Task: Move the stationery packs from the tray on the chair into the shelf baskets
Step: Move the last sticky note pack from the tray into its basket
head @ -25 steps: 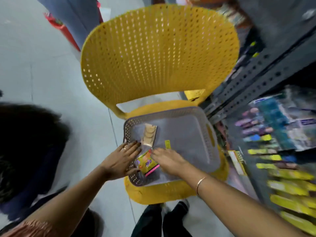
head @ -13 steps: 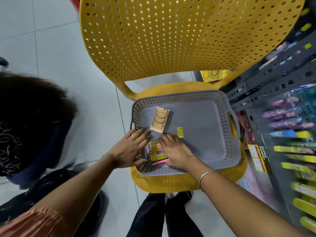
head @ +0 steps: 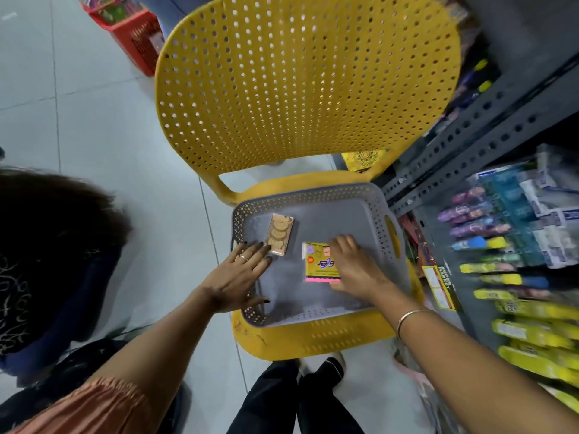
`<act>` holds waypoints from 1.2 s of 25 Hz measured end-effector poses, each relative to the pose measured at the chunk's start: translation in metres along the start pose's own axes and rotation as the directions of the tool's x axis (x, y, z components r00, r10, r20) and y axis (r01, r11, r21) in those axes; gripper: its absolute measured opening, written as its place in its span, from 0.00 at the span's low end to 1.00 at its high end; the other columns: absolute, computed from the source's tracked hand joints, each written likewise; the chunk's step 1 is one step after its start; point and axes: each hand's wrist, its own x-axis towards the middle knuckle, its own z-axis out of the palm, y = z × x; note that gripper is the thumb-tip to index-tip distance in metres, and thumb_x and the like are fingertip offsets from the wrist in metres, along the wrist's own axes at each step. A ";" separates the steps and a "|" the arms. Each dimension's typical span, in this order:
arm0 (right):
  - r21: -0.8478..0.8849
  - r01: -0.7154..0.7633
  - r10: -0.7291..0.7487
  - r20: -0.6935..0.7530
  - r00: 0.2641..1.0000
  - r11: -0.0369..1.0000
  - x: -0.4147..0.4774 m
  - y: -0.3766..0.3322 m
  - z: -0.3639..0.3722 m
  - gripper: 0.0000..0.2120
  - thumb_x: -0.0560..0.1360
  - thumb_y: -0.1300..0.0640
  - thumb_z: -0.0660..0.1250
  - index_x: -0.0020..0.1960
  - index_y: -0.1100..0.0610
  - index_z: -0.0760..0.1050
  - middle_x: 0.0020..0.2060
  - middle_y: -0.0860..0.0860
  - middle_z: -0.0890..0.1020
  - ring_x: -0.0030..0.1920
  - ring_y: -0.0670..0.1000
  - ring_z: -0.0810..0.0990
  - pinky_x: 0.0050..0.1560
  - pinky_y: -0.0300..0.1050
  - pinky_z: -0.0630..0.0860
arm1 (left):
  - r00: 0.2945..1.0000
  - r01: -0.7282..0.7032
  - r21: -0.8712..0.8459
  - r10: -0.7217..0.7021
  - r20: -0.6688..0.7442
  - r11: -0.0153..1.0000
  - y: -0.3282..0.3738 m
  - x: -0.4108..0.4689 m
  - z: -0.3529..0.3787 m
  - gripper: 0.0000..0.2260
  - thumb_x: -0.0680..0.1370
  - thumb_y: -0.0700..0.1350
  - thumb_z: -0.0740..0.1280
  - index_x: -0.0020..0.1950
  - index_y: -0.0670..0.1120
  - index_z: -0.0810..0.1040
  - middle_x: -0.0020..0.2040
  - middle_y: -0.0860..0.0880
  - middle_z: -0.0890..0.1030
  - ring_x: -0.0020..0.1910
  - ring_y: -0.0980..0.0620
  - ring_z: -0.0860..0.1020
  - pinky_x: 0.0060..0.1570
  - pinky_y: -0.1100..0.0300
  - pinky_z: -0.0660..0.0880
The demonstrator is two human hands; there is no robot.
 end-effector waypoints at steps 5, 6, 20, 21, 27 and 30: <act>0.042 -0.151 0.156 -0.274 0.949 0.988 -0.049 0.012 -0.106 0.31 0.60 0.51 0.73 0.59 0.61 0.69 0.54 0.57 0.73 0.56 0.58 0.71 0.51 0.50 0.72 | 0.985 0.010 -0.014 -0.013 -0.170 1.000 0.009 0.039 -0.086 0.37 0.72 0.67 0.53 0.66 0.38 0.73 0.67 0.38 0.72 0.66 0.39 0.70 0.65 0.46 0.54; 0.068 -0.167 0.180 -0.327 0.928 0.984 -0.060 0.011 -0.132 0.32 0.60 0.50 0.73 0.59 0.61 0.68 0.55 0.56 0.73 0.57 0.58 0.70 0.52 0.51 0.73 | 0.975 0.005 -0.026 -0.011 -0.222 1.000 0.010 0.049 -0.108 0.36 0.72 0.66 0.53 0.65 0.38 0.74 0.67 0.38 0.72 0.66 0.39 0.71 0.64 0.46 0.54; 0.238 -0.619 0.585 -0.676 0.448 0.749 -0.399 0.035 -0.396 0.35 0.59 0.45 0.72 0.61 0.60 0.71 0.54 0.61 0.72 0.58 0.59 0.68 0.58 0.45 0.66 | 0.561 -0.460 0.155 0.422 -0.712 0.874 0.234 0.135 -0.418 0.38 0.77 0.67 0.42 0.65 0.37 0.71 0.69 0.37 0.69 0.69 0.42 0.63 0.64 0.46 0.55; 0.255 -0.662 0.623 -0.668 0.406 0.704 -0.428 0.041 -0.392 0.38 0.57 0.42 0.70 0.61 0.61 0.71 0.54 0.62 0.73 0.58 0.60 0.69 0.59 0.45 0.66 | 0.514 -0.508 0.200 0.481 -0.711 0.838 0.267 0.134 -0.426 0.38 0.77 0.67 0.42 0.66 0.37 0.70 0.70 0.37 0.67 0.70 0.42 0.62 0.65 0.46 0.54; 0.351 -0.838 0.842 -0.497 0.212 0.418 -0.578 0.067 -0.328 0.38 0.59 0.40 0.71 0.61 0.62 0.71 0.57 0.62 0.72 0.61 0.60 0.68 0.63 0.47 0.67 | 0.417 -0.665 0.306 0.679 -0.604 0.681 0.426 0.124 -0.424 0.37 0.77 0.66 0.42 0.68 0.39 0.70 0.71 0.42 0.67 0.70 0.43 0.64 0.66 0.46 0.59; 0.383 -0.856 0.899 -0.394 0.189 0.348 -0.621 0.075 -0.284 0.46 0.51 0.32 0.60 0.60 0.62 0.72 0.56 0.62 0.73 0.61 0.60 0.69 0.62 0.47 0.68 | 0.411 -0.740 0.241 0.706 -0.577 0.628 0.448 0.123 -0.398 0.36 0.78 0.66 0.44 0.71 0.38 0.63 0.72 0.40 0.65 0.72 0.46 0.58 0.68 0.50 0.52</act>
